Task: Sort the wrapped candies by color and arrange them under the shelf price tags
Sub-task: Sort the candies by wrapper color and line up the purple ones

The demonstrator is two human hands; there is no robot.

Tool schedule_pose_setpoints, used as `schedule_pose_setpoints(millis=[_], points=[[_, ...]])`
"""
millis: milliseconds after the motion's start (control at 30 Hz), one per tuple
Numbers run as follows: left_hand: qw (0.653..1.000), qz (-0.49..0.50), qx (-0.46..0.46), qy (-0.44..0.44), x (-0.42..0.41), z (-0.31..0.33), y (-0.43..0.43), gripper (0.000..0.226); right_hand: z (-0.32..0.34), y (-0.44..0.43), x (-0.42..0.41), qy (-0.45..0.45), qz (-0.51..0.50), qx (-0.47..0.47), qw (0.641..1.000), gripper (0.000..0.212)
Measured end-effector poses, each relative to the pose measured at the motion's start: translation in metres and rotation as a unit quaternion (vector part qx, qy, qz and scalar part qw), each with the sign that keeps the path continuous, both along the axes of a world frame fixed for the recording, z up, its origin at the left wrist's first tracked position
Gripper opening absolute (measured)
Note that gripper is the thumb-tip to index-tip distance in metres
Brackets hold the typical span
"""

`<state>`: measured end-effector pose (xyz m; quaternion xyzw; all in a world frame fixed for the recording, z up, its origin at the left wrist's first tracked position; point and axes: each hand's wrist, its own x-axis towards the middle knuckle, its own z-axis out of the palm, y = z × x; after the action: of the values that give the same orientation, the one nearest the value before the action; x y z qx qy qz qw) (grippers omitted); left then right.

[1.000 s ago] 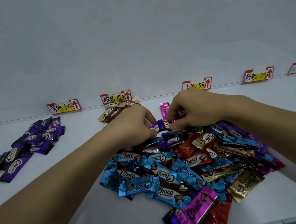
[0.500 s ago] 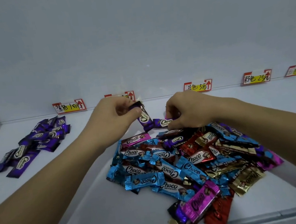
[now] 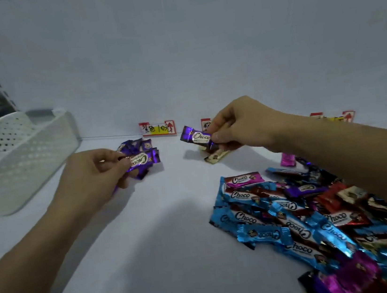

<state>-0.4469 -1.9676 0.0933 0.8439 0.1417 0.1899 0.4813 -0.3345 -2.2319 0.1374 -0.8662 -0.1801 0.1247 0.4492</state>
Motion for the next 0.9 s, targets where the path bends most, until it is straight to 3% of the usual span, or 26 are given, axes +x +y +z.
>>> schedule_pose_setpoints(millis=[233,333,467,567,667,900], points=[[0.992,0.11,0.056,0.017,0.004,-0.013,0.063,0.012,-0.018,0.114,0.011,0.036,-0.004,-0.006,0.999,0.011],[0.985,0.123,0.108,0.048,0.009,-0.016,0.066,0.016,-0.027,0.14,0.011,0.039,-0.02,0.008,0.999,0.003],[0.971,0.13,0.185,0.077,0.011,-0.017,0.065,0.025,-0.038,0.153,0.013,-0.033,-0.026,-0.025,0.999,0.028],[0.959,0.132,0.238,0.082,0.006,-0.017,0.065,0.025,-0.041,0.147,0.015,-0.053,-0.021,-0.044,0.997,0.033],[0.954,0.098,0.28,0.046,-0.001,-0.014,0.059,0.018,-0.034,0.123,0.012,-0.069,0.003,-0.046,0.997,0.027],[0.933,-0.064,0.351,-0.052,0.006,0.001,-0.008,0.012,-0.015,0.008,-0.011,-0.25,0.129,-0.162,0.946,0.007]])
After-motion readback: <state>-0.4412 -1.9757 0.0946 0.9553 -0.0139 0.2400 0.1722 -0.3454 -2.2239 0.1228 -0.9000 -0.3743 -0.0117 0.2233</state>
